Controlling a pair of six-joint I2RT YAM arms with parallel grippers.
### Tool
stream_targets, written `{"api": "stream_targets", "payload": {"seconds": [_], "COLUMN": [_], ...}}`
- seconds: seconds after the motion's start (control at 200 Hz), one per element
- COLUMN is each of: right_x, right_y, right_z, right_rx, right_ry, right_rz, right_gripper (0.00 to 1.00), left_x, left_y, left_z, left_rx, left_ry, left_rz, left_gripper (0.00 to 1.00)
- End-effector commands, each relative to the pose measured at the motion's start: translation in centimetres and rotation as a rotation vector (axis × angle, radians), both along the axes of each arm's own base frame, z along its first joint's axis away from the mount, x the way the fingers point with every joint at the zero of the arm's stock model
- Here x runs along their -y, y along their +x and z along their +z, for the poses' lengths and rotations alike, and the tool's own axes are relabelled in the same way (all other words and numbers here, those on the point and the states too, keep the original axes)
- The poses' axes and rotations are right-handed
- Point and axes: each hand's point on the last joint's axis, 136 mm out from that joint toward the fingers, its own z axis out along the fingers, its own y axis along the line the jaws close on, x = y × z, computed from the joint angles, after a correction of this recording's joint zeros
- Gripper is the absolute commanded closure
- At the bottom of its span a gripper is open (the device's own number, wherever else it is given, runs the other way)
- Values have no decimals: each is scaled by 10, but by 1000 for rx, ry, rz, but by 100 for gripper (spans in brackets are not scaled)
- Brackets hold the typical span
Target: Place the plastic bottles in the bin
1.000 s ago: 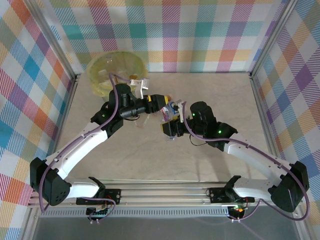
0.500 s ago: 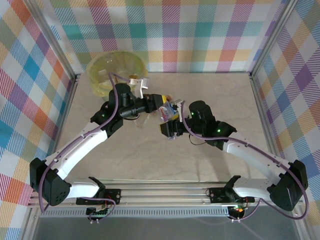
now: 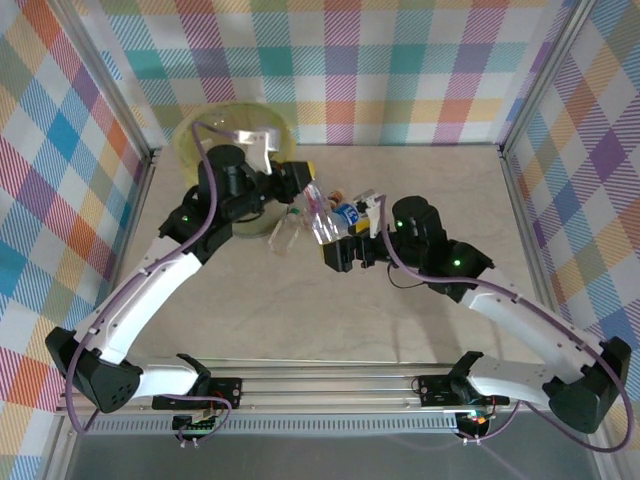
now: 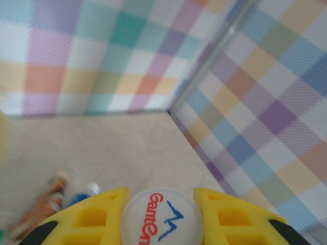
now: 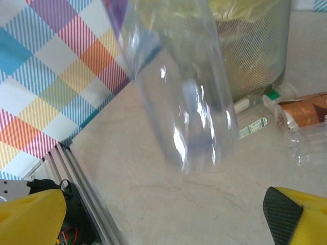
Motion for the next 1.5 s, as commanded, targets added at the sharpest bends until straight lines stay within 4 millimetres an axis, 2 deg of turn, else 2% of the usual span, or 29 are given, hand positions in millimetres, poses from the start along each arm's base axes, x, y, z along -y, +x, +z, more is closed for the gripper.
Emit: {"api": "stream_targets", "payload": {"seconds": [0.0,0.135,0.275,0.495,0.62,0.84,1.19,1.495], "right_x": [14,23,25,29,32,34,36,40], "right_y": [-2,2,5,12,15,17,17,20], "right_z": [13,5,-3,-14,-20,-27,-32,-40], "right_rx": [12,-9,-25,-54,-73,-100,-112,-134], "right_ry": [5,-26,-44,-77,-95,-105,-113,-140], "right_rz": [-62,-118,-139,-186,-220,-241,-254,-289], "right_gripper": [0,0,0,0,0,0,0,0], "left_x": [-43,-92,-140,-207,-231,-244,-235,-234], "left_y": [16,38,59,92,109,134,165,178], "left_z": [33,61,77,77,68,43,-8,-47], "left_rx": [90,139,174,165,142,91,-38,-152], "left_ry": [70,108,151,180,195,229,253,269], "left_rz": [151,305,448,603,648,649,571,550], "left_gripper": [100,100,100,100,100,100,99,93]}}
